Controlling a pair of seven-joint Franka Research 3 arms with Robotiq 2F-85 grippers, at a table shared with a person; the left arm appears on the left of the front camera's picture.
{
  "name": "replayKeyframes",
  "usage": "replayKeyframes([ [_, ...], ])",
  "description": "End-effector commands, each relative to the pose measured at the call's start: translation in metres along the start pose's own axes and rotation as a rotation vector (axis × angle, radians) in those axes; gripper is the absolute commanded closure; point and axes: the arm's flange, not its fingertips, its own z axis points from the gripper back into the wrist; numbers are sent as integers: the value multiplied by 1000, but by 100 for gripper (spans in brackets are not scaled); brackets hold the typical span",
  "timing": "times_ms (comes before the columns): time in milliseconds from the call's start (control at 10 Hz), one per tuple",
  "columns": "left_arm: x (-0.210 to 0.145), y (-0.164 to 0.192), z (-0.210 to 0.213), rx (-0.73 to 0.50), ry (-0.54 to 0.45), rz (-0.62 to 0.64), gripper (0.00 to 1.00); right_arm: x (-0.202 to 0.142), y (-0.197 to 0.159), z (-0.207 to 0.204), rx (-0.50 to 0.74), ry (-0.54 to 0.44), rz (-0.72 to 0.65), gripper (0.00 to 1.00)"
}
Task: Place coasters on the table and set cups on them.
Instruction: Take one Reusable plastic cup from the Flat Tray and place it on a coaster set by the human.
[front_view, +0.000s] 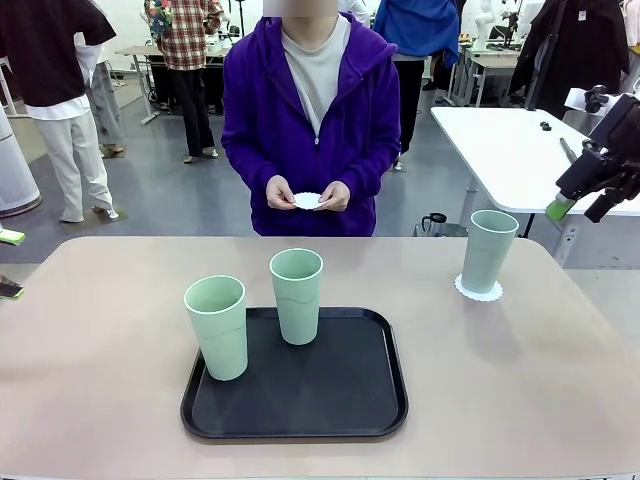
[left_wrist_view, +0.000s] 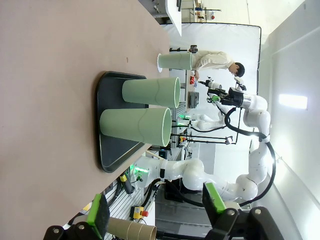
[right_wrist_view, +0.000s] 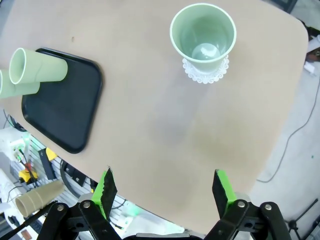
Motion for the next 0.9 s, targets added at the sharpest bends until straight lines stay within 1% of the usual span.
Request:
replayKeyframes([
  [0,-1,-1,2,-12,-2,-7,0,-1,-2,-4,-14,-7,15,0],
  [300,-1,-1,2,-12,-2,-7,0,0,0,0,0,0,1,0],
  [400,-1,-1,2,-12,-2,-7,0,-11,-17,3,114,-88,-90,0],
  [500,-1,-1,2,-12,-2,-7,0,-23,-40,-1,231,-141,-161,0],
  [600,-1,-1,2,-12,-2,-7,0,-38,-67,-9,402,-143,-195,0],
  [700,-1,-1,2,-12,-2,-7,0,-53,-95,-16,554,-144,-196,0],
  [800,-1,-1,2,-12,-2,-7,0,-68,-122,-25,727,-162,-163,0],
])
